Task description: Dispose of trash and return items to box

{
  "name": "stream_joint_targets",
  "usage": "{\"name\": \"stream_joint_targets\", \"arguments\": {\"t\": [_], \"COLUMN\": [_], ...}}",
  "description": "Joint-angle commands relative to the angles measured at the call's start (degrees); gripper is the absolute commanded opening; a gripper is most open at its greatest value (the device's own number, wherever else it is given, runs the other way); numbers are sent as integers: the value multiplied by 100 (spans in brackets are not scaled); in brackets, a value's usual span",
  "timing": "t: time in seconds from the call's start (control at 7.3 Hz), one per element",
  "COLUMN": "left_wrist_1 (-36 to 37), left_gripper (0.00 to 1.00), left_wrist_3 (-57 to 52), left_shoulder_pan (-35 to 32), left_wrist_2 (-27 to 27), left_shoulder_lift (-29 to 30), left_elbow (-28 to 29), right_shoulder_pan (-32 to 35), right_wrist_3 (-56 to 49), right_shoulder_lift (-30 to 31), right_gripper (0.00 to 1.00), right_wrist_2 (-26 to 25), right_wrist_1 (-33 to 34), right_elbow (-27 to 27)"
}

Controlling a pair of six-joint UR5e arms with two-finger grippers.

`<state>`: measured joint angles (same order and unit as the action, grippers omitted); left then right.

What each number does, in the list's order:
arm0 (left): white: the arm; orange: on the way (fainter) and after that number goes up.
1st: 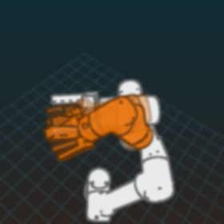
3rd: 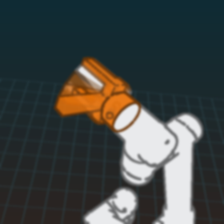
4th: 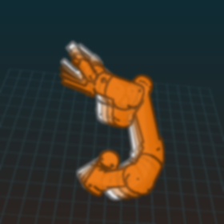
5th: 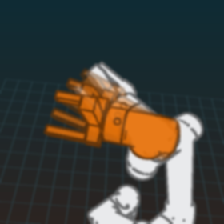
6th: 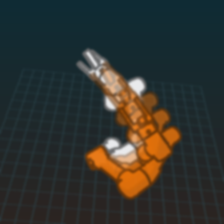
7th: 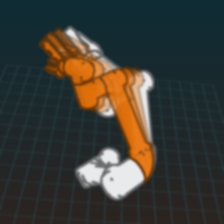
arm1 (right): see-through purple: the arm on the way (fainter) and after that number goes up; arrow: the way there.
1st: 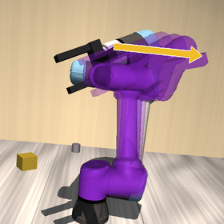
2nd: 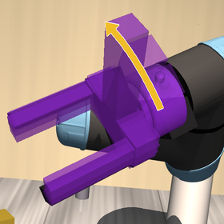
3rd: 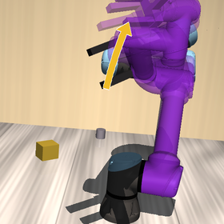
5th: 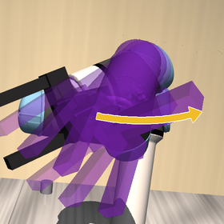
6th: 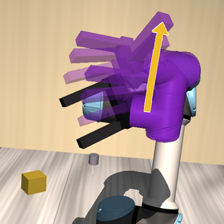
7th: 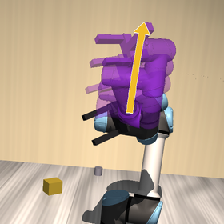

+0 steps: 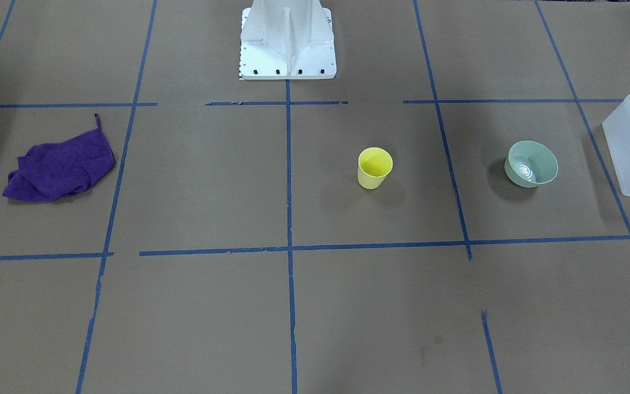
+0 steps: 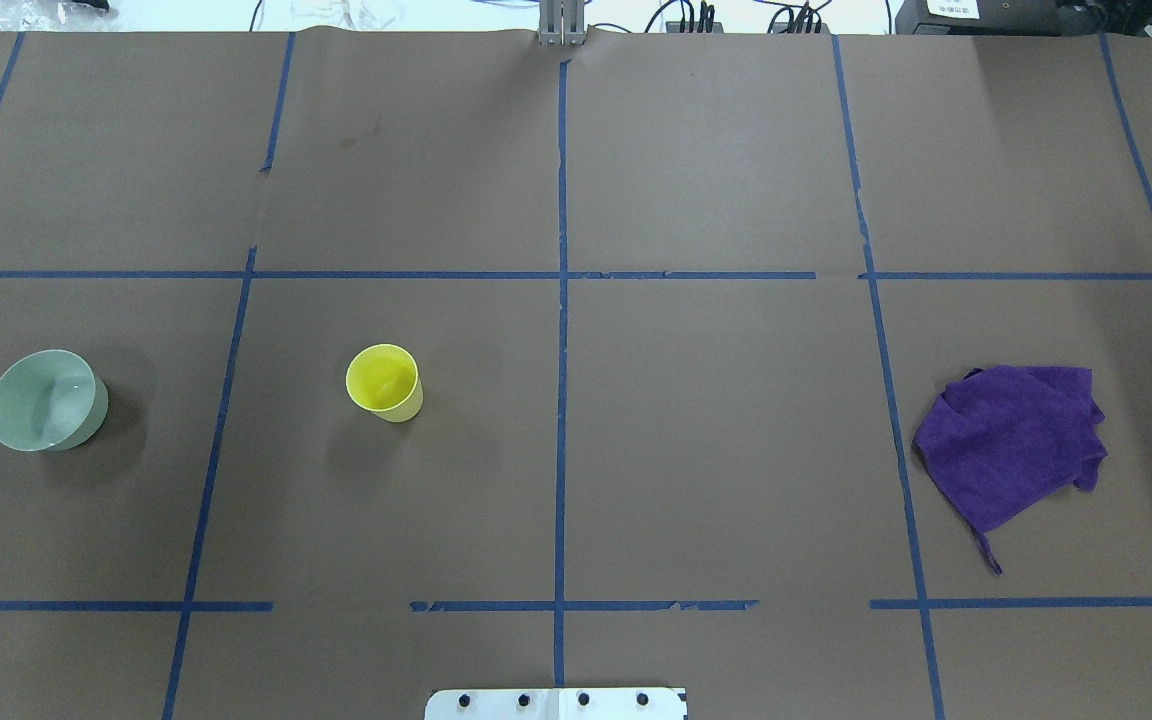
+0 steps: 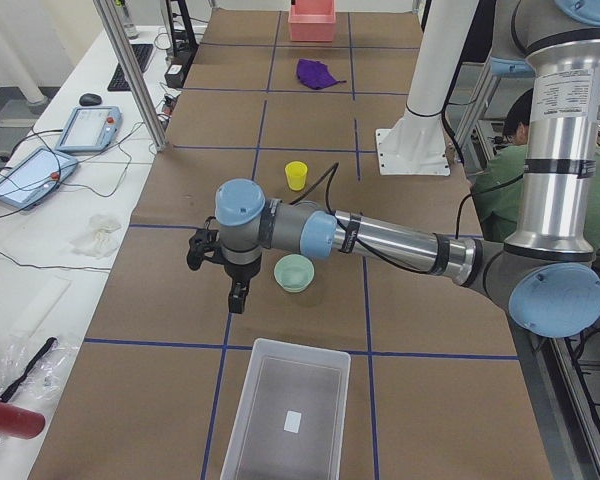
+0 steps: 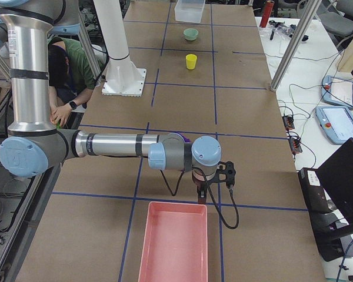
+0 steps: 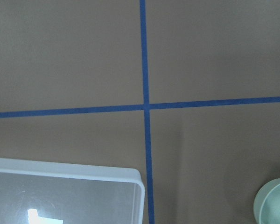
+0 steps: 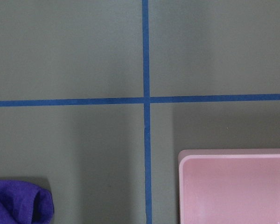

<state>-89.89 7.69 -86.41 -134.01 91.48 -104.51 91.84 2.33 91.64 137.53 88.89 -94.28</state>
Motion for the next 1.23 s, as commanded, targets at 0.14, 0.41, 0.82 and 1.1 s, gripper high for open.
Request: {"name": "stream_joint_targets", "arguments": {"t": [0.14,0.41,0.82,1.1], "left_wrist_1": [-543,-1631,-1655,-1654], "left_gripper": [100,100,100,100], "left_wrist_3": [3163,5504,6718,6737], "left_shoulder_pan": [1778,3342,4622,4704], "left_wrist_2": [41,1099,2236,2344], "left_shoulder_lift": [326,353,1334,1705], "left_elbow": [-1385,-1582,-917,-354], "right_shoulder_pan": [1,-8,-17,-17], "right_wrist_3": [21,13,30,30], "right_shoulder_lift": [-23,38,39,21], "right_gripper": [100,100,100,100], "right_wrist_2": [10,10,72,195], "right_wrist_1": [5,-12,5,-12], "right_elbow": [-318,-301,-284,-293]}}
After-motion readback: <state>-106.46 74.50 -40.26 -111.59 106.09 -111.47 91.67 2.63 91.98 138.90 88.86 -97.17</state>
